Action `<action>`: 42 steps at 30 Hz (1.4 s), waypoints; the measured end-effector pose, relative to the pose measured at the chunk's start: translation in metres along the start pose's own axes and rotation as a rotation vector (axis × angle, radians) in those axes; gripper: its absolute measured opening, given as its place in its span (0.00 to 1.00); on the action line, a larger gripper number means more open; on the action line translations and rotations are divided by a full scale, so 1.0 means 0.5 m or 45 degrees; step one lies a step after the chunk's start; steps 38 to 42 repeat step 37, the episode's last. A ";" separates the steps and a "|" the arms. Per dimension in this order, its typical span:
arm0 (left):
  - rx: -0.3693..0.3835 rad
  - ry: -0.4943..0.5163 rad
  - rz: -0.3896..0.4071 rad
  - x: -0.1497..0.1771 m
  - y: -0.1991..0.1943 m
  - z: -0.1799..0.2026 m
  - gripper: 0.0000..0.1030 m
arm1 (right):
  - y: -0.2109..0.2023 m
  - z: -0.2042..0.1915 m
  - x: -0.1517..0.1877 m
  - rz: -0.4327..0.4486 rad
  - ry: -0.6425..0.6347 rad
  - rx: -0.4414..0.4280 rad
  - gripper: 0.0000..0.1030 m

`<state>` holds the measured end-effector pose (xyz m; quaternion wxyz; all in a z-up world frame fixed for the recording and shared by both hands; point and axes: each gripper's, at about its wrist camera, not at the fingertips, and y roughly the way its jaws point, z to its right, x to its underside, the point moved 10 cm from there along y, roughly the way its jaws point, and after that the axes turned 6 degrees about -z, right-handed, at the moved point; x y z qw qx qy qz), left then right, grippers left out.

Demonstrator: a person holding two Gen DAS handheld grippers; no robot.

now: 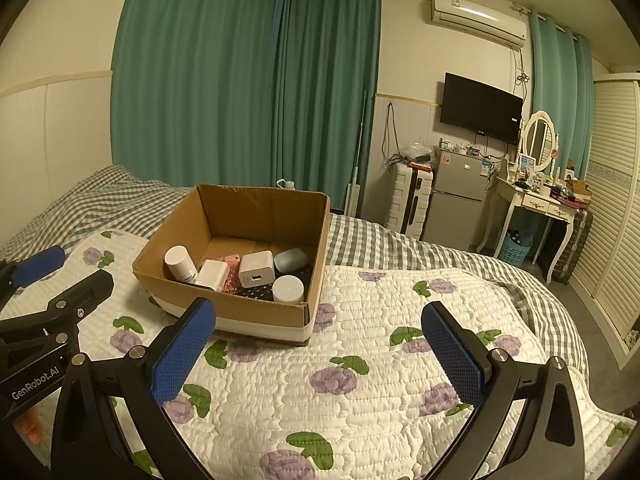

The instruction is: Organize rigid objects

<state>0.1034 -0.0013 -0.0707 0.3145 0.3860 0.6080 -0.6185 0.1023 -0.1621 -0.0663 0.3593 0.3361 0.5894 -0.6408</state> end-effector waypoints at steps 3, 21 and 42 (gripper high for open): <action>0.000 0.000 0.000 0.000 0.000 0.000 0.72 | 0.002 0.000 0.003 -0.004 0.003 0.001 1.00; -0.001 -0.001 -0.006 0.002 0.002 -0.002 0.72 | 0.003 0.003 0.010 -0.011 0.003 0.005 1.00; 0.002 -0.004 -0.009 0.011 0.003 -0.011 0.72 | 0.005 0.006 0.016 -0.023 0.001 0.010 1.00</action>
